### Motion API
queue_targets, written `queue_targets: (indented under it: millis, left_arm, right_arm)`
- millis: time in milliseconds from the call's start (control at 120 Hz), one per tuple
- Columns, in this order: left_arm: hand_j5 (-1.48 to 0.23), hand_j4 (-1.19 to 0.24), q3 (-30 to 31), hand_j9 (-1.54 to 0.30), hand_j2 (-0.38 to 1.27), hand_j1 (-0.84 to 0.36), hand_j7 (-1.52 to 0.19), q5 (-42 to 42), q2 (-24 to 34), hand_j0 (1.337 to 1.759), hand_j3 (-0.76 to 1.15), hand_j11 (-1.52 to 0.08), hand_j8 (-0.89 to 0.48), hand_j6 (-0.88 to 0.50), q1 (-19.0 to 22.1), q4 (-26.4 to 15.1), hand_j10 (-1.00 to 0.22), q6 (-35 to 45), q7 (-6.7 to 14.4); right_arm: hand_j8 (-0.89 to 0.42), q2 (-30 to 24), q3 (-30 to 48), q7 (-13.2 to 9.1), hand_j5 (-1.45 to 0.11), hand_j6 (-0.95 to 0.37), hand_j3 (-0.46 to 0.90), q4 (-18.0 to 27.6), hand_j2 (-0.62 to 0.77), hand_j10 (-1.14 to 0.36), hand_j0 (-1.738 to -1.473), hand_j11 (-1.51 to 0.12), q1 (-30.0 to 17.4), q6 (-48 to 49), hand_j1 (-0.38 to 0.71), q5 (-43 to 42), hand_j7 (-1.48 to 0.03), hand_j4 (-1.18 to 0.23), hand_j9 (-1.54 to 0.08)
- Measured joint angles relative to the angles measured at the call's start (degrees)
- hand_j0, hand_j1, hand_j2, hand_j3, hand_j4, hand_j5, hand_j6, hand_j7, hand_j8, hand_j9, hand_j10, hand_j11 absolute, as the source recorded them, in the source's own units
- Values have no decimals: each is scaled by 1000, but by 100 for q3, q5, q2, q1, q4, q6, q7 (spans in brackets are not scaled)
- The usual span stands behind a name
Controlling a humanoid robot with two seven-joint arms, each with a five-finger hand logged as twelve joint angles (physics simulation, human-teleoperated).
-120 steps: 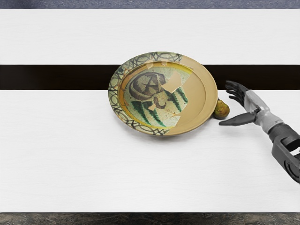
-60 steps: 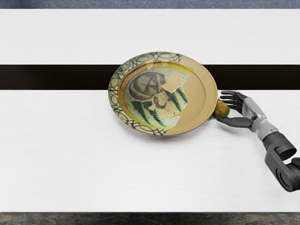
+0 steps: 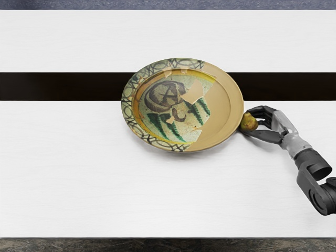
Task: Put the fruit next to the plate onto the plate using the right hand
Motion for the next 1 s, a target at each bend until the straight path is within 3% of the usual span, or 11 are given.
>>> queue_targets:
  millis: [75,200,375,650,800,1000]
  left_arm:
    - [-20,-16,-2,-19,3,331,-20,0,0,1658,0,-19,-16,-16,0,0,-16,0,-1]
    - [-20,-16,-1,-19,3,331,-20,0,0,1658,0,-19,-16,-16,0,0,-16,0,0]
    - [-20,-16,1,-19,3,331,-20,-1,0,1658,0,-19,-16,-16,-1,0,-15,0,1]
    - [-20,-16,2,-19,3,331,-20,-1,0,1658,0,-19,-16,-16,0,0,-15,0,1]
    - [-19,-15,2,-19,3,331,-19,-1,0,1658,0,-19,-16,-16,0,0,-15,0,1]
    - [-20,-16,2,-19,3,331,-19,-1,0,1658,0,-19,-16,-16,-1,0,-15,0,1]
  right_arm:
    - [-329,-1,2,-11,-916,-446,-1,-33,271,-509,-1650,-950,0,6,329,-17,-921,-555,-940]
    - [-454,-18,-1,-18,-987,-538,0,-94,453,-650,-1649,-1025,-9,97,288,13,-1019,-717,-1023]
    - [-470,-96,15,1,-1071,-582,0,-260,415,-708,-1650,-1097,-12,540,213,37,-1085,-802,-1104]
    - [-416,-406,343,45,-1186,-546,1,-408,565,-660,-1657,-1187,17,1612,276,24,-1122,-792,-1181]
    - [-402,-474,623,32,-1208,-530,1,-486,566,-645,-1658,-1200,88,2169,287,22,-1128,-768,-1188]
    - [-397,-489,766,-215,-1216,-527,1,-489,571,-638,-1658,-1203,522,2405,292,-22,-1132,-758,-1188]
